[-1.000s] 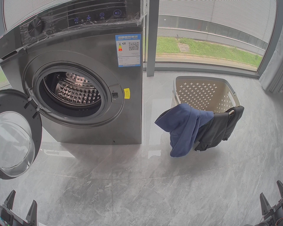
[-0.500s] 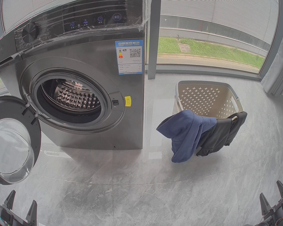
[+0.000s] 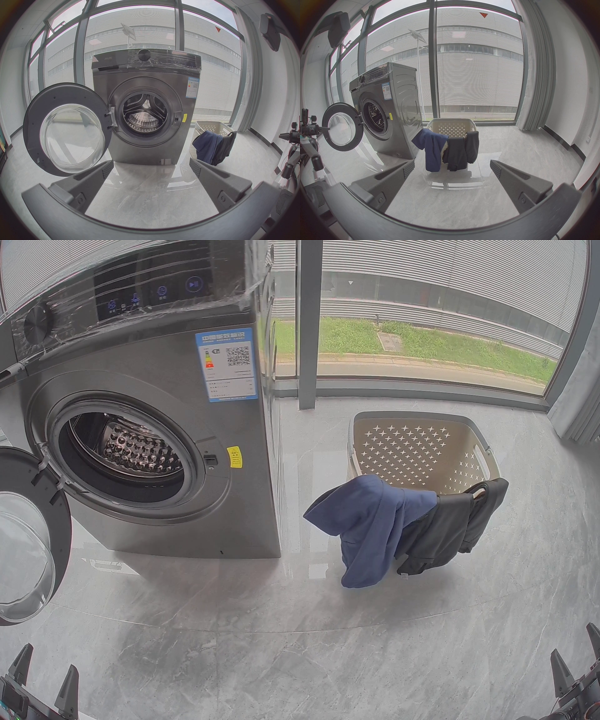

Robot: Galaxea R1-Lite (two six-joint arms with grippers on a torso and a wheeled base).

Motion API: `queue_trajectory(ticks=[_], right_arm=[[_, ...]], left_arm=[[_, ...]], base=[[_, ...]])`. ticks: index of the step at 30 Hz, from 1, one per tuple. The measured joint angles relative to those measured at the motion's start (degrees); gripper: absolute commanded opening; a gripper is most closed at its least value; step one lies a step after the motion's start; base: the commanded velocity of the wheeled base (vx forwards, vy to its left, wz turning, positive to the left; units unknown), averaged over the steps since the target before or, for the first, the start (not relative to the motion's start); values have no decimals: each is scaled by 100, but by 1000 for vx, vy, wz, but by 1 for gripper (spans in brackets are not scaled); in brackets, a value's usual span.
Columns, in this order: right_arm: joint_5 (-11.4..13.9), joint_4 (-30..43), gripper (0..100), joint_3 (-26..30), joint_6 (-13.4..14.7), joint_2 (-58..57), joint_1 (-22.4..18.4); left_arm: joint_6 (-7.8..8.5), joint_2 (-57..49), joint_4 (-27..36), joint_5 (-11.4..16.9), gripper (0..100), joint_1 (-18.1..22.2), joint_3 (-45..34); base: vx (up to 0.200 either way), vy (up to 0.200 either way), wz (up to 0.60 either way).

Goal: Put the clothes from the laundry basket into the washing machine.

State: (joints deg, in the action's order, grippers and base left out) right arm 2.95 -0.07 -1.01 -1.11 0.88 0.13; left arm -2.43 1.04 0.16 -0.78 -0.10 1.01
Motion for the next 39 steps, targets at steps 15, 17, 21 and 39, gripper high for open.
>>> queue_trajectory(ticks=[15,17,21,39], right_arm=[[5,0,100,0,-1,2,0],[-2,2,100,0,0,2,0],[5,0,100,0,0,5,0],[2,0,100,0,0,5,0]], left_arm=[[0,0,5,0,100,-6,0],[0,-2,0,5,100,0,0],[0,0,2,-1,100,-1,0],[-2,0,2,2,100,-4,0]], base=[[0,-67,0],[0,-200,0],[0,-200,0],[0,-144,0]])
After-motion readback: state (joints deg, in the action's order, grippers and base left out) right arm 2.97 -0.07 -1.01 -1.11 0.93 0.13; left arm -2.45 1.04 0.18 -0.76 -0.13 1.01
